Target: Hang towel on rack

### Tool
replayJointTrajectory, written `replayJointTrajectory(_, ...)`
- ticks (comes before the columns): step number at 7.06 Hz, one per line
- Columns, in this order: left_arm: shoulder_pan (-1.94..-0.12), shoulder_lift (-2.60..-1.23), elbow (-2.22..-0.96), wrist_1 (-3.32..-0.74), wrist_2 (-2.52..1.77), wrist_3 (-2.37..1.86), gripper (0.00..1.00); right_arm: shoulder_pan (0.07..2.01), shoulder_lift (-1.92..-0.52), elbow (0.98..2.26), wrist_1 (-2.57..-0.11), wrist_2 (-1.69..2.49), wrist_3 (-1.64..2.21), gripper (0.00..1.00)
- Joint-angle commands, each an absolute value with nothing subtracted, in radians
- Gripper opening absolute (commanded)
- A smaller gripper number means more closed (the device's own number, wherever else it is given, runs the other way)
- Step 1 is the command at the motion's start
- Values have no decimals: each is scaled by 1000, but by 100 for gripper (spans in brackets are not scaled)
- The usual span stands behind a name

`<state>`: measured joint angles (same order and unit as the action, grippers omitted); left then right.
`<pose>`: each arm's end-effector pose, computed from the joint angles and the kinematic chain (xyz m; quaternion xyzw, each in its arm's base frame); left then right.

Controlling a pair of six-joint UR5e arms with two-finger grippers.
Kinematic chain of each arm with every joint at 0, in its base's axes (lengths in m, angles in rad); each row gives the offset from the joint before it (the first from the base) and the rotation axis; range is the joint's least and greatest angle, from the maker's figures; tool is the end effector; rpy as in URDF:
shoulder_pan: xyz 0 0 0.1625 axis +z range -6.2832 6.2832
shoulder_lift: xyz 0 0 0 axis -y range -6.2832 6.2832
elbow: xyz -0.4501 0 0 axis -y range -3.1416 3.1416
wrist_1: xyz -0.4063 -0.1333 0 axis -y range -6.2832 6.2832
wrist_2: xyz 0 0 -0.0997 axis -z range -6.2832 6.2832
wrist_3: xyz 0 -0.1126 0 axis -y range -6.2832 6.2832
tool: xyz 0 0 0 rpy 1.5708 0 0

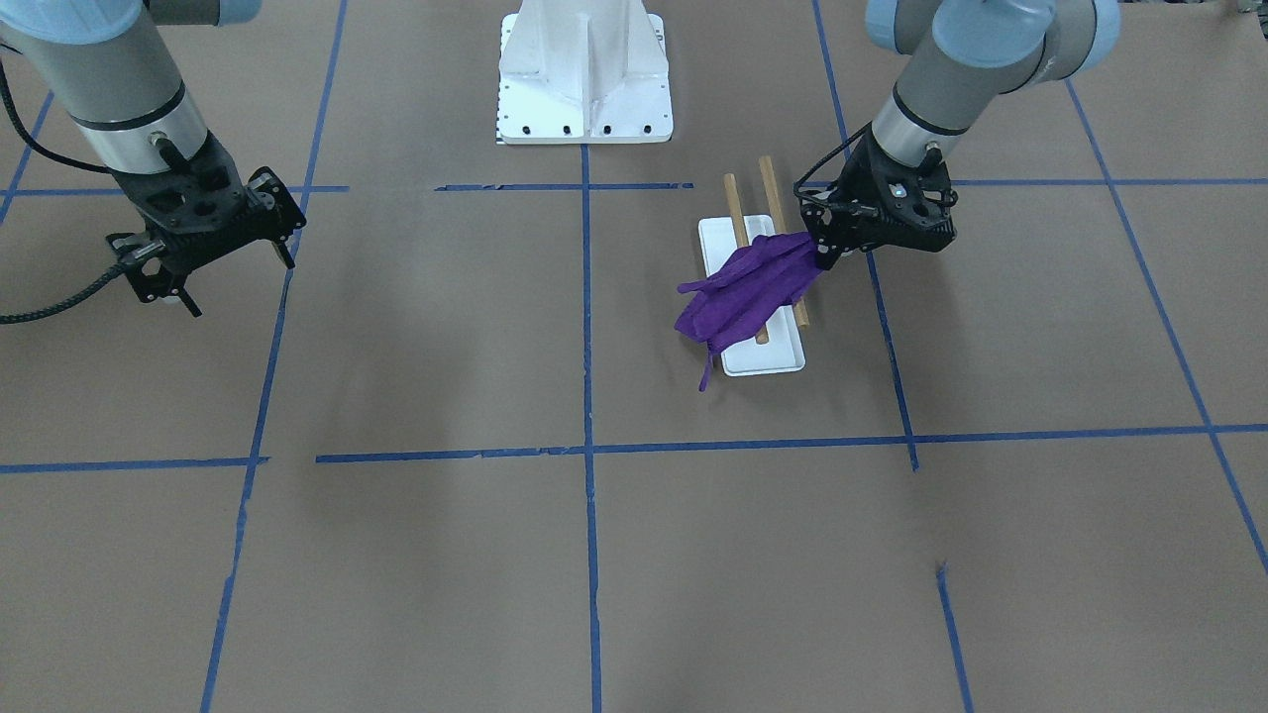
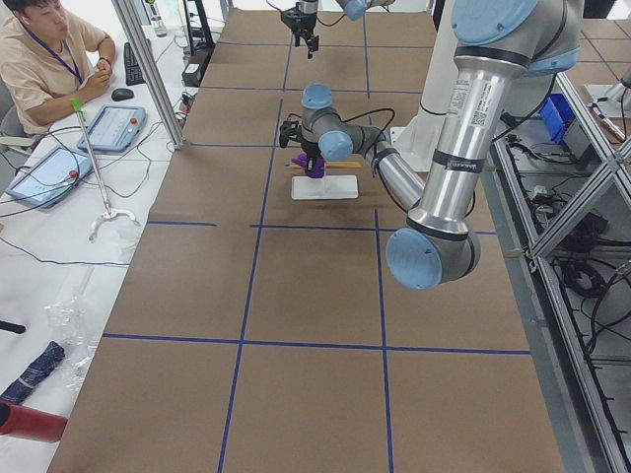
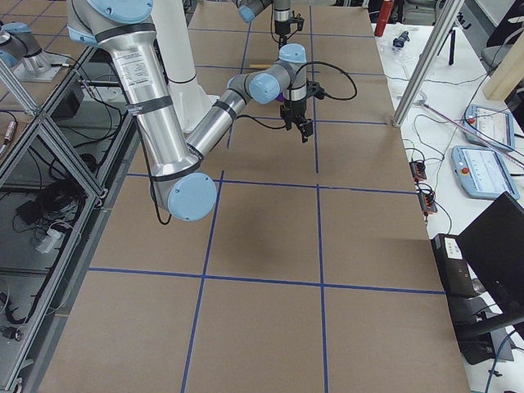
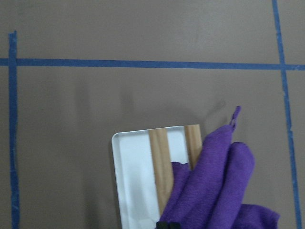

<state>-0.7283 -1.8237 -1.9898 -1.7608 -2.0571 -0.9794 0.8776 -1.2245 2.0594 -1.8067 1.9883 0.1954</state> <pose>0.3725 -0.4403 0.3345 0.0757 0.4544 0.0400 0.8867 -0.2942 -0.4913 0.3135 0.1755 -0.3029 -0.2895 0.8909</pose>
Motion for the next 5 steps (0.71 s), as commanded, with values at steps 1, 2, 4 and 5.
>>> replayJointTrajectory(1, -736, -1801, -1982, -1764, -2056, -917, 0, 896, -1235, 2059, -1818, 1990, 163, 100)
replayJointTrajectory(2, -738, -1801, -1980, -1764, -2057, -916, 0, 900, -1239, 2059, -1816, 1988, 163, 100)
replayJointTrajectory(4, -738, -1805, -1980, -1766, -2056, -904, 100, 913, -1243, 2059, -1821, 1983, 166, 100)
replayJointTrajectory(5, -755, -1807, -1980, -1764, -2056, -878, 100, 958, -1268, 2057, -1838, 1997, 181, 100)
